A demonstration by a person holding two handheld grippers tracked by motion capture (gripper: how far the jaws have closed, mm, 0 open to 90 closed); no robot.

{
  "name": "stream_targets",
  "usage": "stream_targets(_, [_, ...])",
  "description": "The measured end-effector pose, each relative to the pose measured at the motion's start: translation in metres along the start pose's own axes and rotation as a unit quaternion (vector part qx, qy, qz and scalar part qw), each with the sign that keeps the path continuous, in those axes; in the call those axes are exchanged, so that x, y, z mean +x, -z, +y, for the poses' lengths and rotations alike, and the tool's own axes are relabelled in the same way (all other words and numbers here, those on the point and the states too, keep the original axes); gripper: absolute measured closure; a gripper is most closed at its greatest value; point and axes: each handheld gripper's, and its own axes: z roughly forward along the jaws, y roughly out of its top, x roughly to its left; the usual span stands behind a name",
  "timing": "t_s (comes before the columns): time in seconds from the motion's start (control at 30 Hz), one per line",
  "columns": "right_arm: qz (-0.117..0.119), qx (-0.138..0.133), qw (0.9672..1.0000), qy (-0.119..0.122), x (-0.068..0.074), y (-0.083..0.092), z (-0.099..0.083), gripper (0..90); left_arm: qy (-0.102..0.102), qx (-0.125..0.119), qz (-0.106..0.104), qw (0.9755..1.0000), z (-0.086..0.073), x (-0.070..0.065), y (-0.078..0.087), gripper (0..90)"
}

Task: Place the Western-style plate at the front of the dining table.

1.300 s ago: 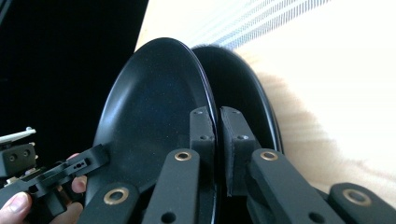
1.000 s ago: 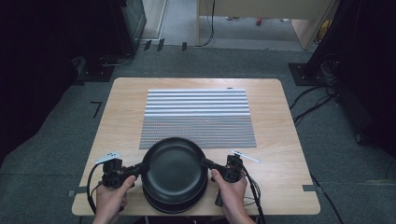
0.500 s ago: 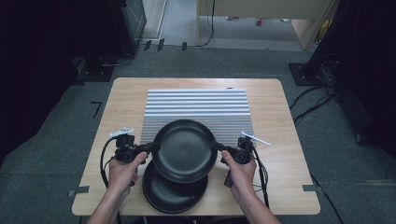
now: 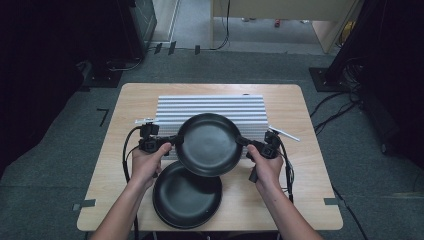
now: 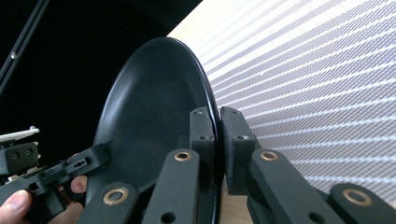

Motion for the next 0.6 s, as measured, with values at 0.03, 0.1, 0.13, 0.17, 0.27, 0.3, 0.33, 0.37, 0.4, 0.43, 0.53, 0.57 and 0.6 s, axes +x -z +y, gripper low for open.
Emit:
stream_targets(0.03, [-0.001,-0.001,1.0,-0.002,-0.002,-0.001,0.002,84.7,0.001,0.001,0.0,1.0,0.003,0.0,-0.003,78.5])
stream_targets(0.1, [-0.004,-0.003,1.0,-0.006,-0.005,-0.002,0.007,84.8,0.002,0.004,0.0,1.0,0.008,0.001,-0.01,78.4])
stream_targets(0.13, [-0.006,-0.004,1.0,-0.006,-0.006,-0.003,0.009,84.8,0.003,0.006,0.0,1.0,0.01,0.002,-0.013,78.5])
stream_targets(0.17, [-0.008,-0.005,0.9999,-0.006,-0.008,-0.005,0.012,84.8,0.003,0.008,0.0,1.0,0.012,0.003,-0.017,78.6])
stream_targets(0.27, [-0.014,-0.007,0.9998,-0.009,-0.014,-0.009,0.017,84.8,0.009,0.011,0.002,0.9999,0.017,0.006,-0.027,78.7])
stream_targets(0.3, [-0.016,-0.007,0.9998,-0.011,-0.016,-0.011,0.019,84.8,0.009,0.013,0.002,0.9999,0.019,0.007,-0.03,78.7])
stream_targets(0.33, [-0.017,-0.008,0.9997,-0.013,-0.018,-0.012,0.02,84.8,0.011,0.015,0.004,0.9998,0.021,0.008,-0.034,78.7])
stream_targets(0.37, [-0.019,-0.008,0.9997,-0.015,-0.021,-0.014,0.021,84.8,0.012,0.016,0.005,0.9998,0.022,0.009,-0.037,78.7])
stream_targets(0.4, [-0.021,-0.008,0.9996,-0.016,-0.023,-0.016,0.023,84.8,0.012,0.018,0.007,0.9997,0.024,0.01,-0.041,78.7])
stream_targets(0.43, [-0.023,-0.008,0.9995,-0.02,-0.026,-0.017,0.024,84.8,0.014,0.019,0.009,0.9997,0.025,0.011,-0.044,78.7])
stream_targets(0.53, [-0.028,-0.009,0.9992,-0.027,-0.032,-0.023,0.029,84.7,0.018,0.024,0.012,0.9995,0.029,0.015,-0.055,78.6])
stream_targets(0.57, [-0.03,-0.01,0.9992,-0.026,-0.034,-0.024,0.031,84.7,0.02,0.026,0.012,0.9994,0.03,0.016,-0.059,78.6])
stream_targets(0.6, [-0.032,-0.01,0.9991,-0.027,-0.036,-0.026,0.032,84.7,0.022,0.029,0.012,0.9993,0.031,0.018,-0.062,78.6])
